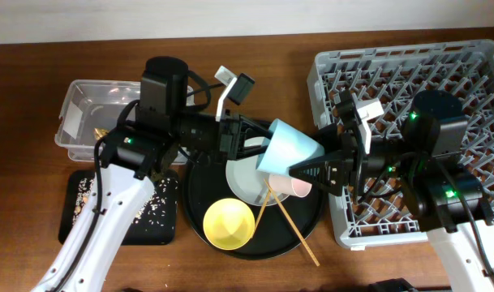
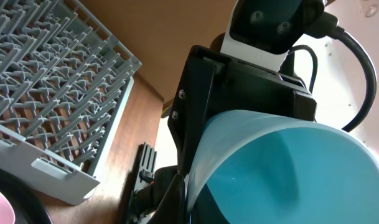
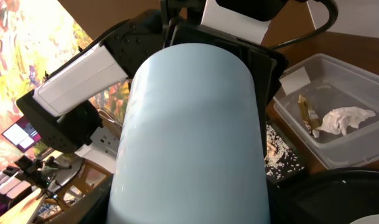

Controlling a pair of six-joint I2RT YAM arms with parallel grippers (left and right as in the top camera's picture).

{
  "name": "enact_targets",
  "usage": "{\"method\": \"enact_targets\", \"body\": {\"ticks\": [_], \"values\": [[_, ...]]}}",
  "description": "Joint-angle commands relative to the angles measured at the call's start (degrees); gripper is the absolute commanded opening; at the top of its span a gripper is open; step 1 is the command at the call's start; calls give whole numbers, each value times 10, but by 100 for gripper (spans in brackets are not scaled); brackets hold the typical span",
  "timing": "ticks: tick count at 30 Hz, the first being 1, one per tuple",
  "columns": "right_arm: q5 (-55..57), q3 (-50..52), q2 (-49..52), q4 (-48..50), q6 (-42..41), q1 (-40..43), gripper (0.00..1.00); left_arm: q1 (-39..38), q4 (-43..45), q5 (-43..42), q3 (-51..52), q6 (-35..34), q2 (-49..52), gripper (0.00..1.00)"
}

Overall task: Sort waste into correct bins and load items into the dishwasher rack
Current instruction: 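Hand the blue cup from the left gripper to the right gripper, then place the blue cup upside down in the rack with right gripper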

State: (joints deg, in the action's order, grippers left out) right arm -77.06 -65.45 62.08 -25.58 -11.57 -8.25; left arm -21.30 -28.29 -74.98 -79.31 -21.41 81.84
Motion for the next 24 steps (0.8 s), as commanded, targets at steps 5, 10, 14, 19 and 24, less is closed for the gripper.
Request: {"method": "enact_targets", "body": {"ticks": [5, 10, 14, 19, 24], "values": [[-11, -8, -5, 74, 19, -14, 54, -3, -163, 97, -3, 83, 2, 8], [-2, -8, -4, 74, 14, -14, 53, 0, -127, 121, -3, 83, 2, 28], [108, -8, 6, 20, -10, -14, 52, 59, -93, 146, -3, 78, 2, 46], [465, -9, 22, -111, -25, -14, 43, 80, -139, 241, -3, 78, 2, 62], [719, -38, 48, -221, -24, 3, 43, 80, -165, 302, -3, 78, 2, 99]]}}
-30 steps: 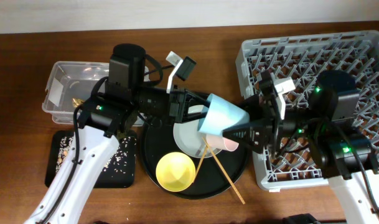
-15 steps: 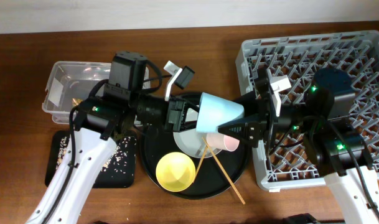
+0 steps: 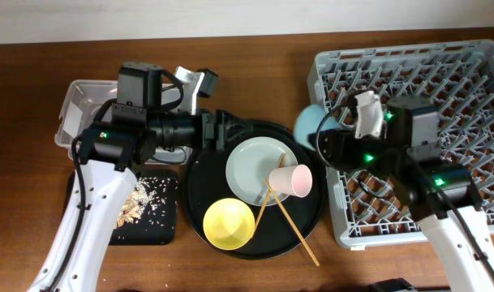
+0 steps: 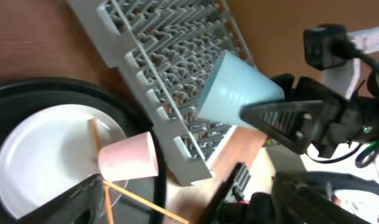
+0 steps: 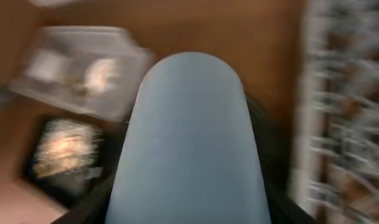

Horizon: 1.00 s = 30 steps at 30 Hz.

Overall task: Sort waste into correct bins and load items into the dishwasher rack
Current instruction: 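Place the blue cup upside down in the rack with right gripper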

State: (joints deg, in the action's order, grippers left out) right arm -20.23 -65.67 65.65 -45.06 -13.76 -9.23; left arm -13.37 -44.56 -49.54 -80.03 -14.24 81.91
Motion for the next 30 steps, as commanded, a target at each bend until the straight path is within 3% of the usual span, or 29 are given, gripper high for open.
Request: {"method": "enact_targets", "body": {"ticks": [1, 5, 12, 19, 20, 22, 23, 24, 25, 30], "values": [[160, -57, 26, -52, -2, 27, 42, 0, -2, 51, 4, 7, 2, 99], [164, -116, 81, -97, 0, 72, 42, 0, -1, 51, 4, 7, 2, 99], [233, -122, 207, -49, 32, 78, 42, 0, -2, 51, 4, 7, 2, 99], [233, -122, 324, -26, 32, 78, 43, 0, -1, 51, 4, 7, 2, 99], [233, -122, 330, -26, 32, 78, 47, 0, -2, 51, 4, 7, 2, 99], [233, -122, 331, -27, 32, 78, 64, 0, -2, 50, 4, 7, 2, 99], [233, -122, 327, -27, 32, 78, 84, 0, -1, 51, 4, 7, 2, 99], [233, -122, 323, -28, 32, 78, 94, 0, -1, 50, 4, 7, 2, 99], [233, -123, 317, -31, 32, 78, 99, 0, -1, 51, 4, 7, 2, 99], [233, -169, 275, -98, 32, 78, 99, 0, -1, 50, 4, 7, 2, 99]]}}
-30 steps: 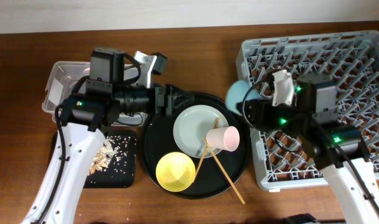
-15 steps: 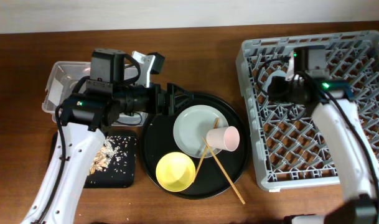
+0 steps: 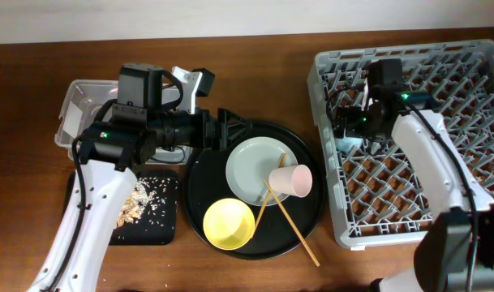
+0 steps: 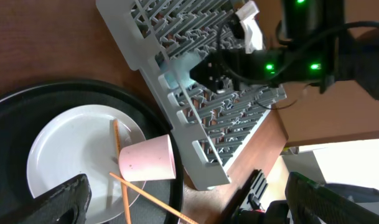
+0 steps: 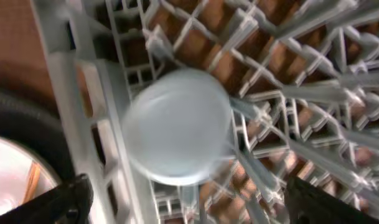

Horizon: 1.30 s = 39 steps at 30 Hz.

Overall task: Sort waste into correct bins and load items into the dishwasher rack
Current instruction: 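Place the blue cup upside down in the rack with right gripper, then grasp the pink cup with the left gripper and lift it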

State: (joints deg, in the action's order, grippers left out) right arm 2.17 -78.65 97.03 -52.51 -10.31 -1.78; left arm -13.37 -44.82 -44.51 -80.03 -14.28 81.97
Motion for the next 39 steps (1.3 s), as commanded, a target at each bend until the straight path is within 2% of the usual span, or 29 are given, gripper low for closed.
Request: {"method": "enact_targets", "body": {"ticks": [1, 5, 10, 11, 12, 13, 14, 16, 20, 23, 31, 35, 39], "values": [[9, -72, -60, -65, -3, 3, 99, 0, 1, 0, 4, 7, 1, 99], [9, -132, -121, -151, -2, 3, 99, 0, 2, -2, 4, 7, 1, 99], [4, -133, -184, -209, -2, 3, 99, 0, 6, 0, 4, 7, 1, 99], [2, -133, -191, -222, -2, 3, 99, -8, 5, 0, 4, 7, 2, 91], [3, -133, -196, -228, -2, 3, 99, -26, -6, 23, 4, 7, 4, 70], [3, -133, -195, -228, -2, 3, 99, -57, -21, 72, 4, 7, 8, 65], [3, -133, -194, -228, -2, 3, 99, -90, -31, 128, 5, 0, 14, 63], [2, -133, -194, -228, -2, 3, 99, -173, -38, 261, 5, -64, 37, 62], [2, -133, -194, -228, -2, 3, 99, -302, -13, 424, 5, -133, 110, 58], [2, -133, -192, -228, -3, 3, 99, -341, 9, 439, 5, -136, 163, 54], [2, -133, -180, -227, -2, 3, 99, -350, 43, 469, 5, -136, 230, 54], [2, -133, -178, -227, -3, 3, 99, -350, 43, 495, 5, -135, 234, 39], [2, -133, -178, -227, -3, 3, 98, -349, 36, 549, 5, -135, 234, 36]]}}
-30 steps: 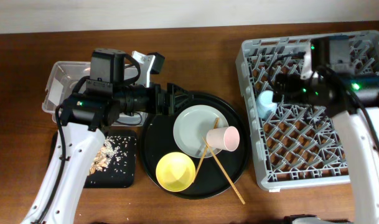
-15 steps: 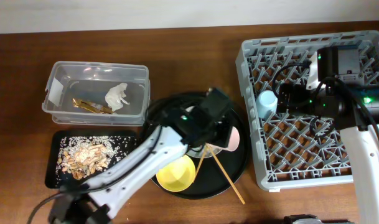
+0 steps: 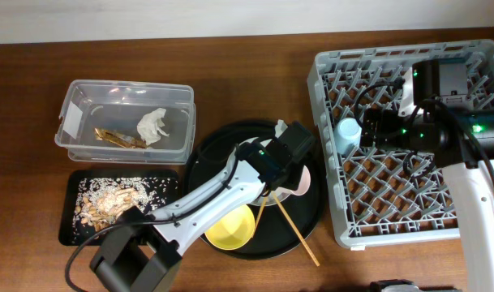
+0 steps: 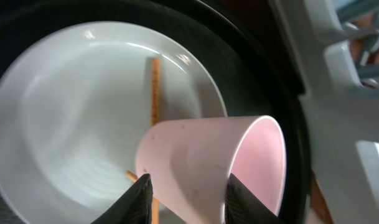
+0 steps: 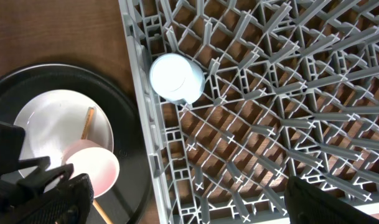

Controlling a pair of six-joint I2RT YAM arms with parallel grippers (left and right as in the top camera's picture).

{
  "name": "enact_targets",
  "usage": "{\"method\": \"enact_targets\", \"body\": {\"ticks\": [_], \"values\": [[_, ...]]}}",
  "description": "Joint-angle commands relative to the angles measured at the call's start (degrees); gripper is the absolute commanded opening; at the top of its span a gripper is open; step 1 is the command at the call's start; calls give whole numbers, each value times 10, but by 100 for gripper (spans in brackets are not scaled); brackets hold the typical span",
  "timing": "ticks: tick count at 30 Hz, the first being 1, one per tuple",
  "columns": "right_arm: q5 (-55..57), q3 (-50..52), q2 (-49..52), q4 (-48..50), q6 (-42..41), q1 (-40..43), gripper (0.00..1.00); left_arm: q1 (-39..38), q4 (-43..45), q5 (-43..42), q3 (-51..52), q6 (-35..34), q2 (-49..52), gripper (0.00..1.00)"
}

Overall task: Sort waste into correct bins and load items into the dishwasher rack
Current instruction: 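Grasp the pink cup with the left gripper and lift it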

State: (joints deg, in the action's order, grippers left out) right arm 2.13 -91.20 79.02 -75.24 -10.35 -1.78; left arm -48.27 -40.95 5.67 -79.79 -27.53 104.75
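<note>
A pink cup [image 4: 201,162] lies on its side on the white plate [image 4: 71,124], mouth toward the rack. My left gripper [image 4: 189,199] is shut on the pink cup, one finger on each side, and reaches it across the black round tray [image 3: 199,158]. A light blue cup [image 5: 175,76] stands upside down in the grey dishwasher rack [image 3: 409,235], near its left edge. My right gripper [image 5: 186,186] hangs open and empty over the rack, just right of the blue cup [image 3: 349,134]. A chopstick [image 4: 154,90] lies on the plate under the pink cup.
A yellow bowl [image 3: 230,225] sits at the front of the round tray, with chopsticks [image 3: 295,231] running over the tray's front edge. A clear bin [image 3: 68,130] holding tissue and scraps stands at the far left. In front of it is a flat black tray [image 3: 117,203] with rice.
My left gripper was open near the tray's left side; now it is across the tray, shut on the pink cup. My right gripper has drawn back from the blue cup, which stays in the rack.
Both grippers first held the blue cup over the tray. Then only the right one held it, beside the rack, and the left had pulled back open. Later the cup stood upside down in the rack. Now the right gripper is open and the left grips the pink cup.
</note>
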Motion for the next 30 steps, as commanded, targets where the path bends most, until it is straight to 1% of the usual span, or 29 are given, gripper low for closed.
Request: {"method": "enact_targets", "body": {"ticks": [1, 5, 10, 18, 26, 30], "values": [[3, -7, 2, 0, -2, 3, 99, 0, -2, 47, 2, -3, 6, 36], [3, -7, 2, 0, -2, 3, 99, 0, -3, 69, 2, -3, 6, 32], [3, -7, 2, 0, -2, 3, 99, -1, -18, 68, 2, -3, 6, 32], [3, -7, 2, 0, -2, 3, 98, -1, -61, 31, 2, -3, 6, 31], [3, -7, 2, 0, -2, 3, 99, -1, -62, 31, 2, -3, 6, 30], [3, -7, 2, 0, -2, 3, 99, -1, -63, 38, 4, -3, 10, 28]]}}
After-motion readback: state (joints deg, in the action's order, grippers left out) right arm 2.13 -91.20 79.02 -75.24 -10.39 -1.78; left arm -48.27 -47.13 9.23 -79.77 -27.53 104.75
